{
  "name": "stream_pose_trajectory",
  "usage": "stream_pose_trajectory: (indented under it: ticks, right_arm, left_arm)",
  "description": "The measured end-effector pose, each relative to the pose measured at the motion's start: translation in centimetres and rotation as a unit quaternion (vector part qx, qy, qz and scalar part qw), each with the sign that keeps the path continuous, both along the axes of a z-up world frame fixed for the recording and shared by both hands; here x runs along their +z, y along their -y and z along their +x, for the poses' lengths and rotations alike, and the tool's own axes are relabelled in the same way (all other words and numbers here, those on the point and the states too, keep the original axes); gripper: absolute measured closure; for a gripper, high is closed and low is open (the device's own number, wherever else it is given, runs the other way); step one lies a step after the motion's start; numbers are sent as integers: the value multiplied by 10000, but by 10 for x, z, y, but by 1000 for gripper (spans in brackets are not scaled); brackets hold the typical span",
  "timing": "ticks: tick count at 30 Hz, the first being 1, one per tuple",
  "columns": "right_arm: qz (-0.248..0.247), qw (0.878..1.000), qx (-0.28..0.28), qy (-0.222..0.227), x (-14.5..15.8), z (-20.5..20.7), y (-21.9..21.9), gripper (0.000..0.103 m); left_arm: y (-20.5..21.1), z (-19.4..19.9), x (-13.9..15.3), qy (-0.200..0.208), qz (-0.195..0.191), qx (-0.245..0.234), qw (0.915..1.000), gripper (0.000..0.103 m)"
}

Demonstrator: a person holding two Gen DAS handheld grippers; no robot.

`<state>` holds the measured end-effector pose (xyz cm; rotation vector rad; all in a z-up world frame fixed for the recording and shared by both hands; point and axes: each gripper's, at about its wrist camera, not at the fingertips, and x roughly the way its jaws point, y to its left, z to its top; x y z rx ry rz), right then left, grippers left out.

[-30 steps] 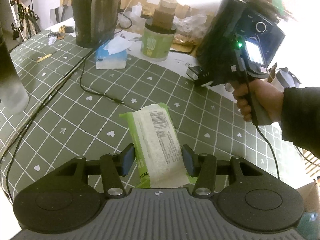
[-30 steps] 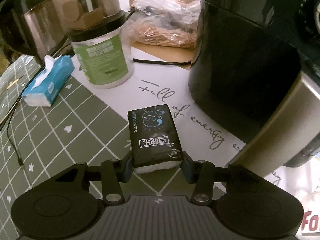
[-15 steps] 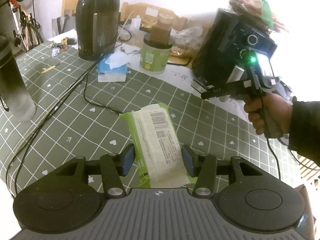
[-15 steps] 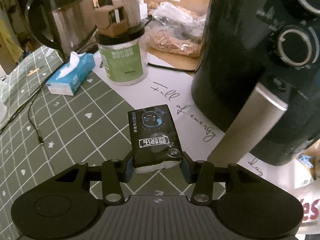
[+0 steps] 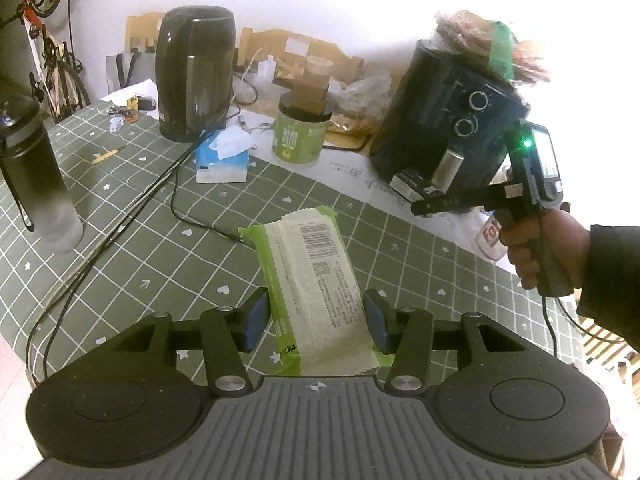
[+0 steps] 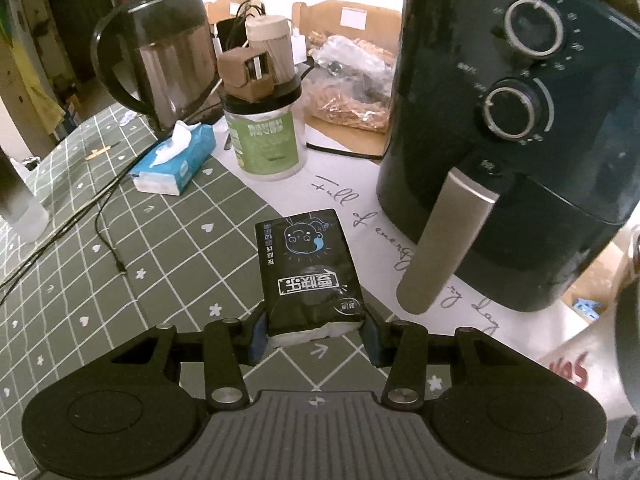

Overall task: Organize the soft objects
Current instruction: 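Carry the green-white packet and black tissue pack into the box with both tools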

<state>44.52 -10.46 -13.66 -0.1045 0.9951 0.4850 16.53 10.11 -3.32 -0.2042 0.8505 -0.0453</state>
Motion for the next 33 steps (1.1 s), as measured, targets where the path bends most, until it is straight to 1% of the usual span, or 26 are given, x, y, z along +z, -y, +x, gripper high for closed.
stream_pose_trajectory:
  ticks: [9,14,20,26,33]
  right_arm:
    - [147,9997,36,183,27,-30,18,54]
    - [206,9995,46,252,37,-48,31,54]
    - [269,9989,58,379,52,-71,45,54]
    - [451,9980,29,446,69,-97,61,54]
    - [614,9964,63,581,95,-132,76,54]
  left_arm:
    - [6,-22,17,105,-35,20,9999,53]
    - [13,-33,24,178,-34,-1,9998,53]
    - [22,-47,33,248,-16,-78,9997,53]
    - [29,-61,40,269,-5,-145,9995,53]
    - [39,-77,50,309,31,-271,9991,53]
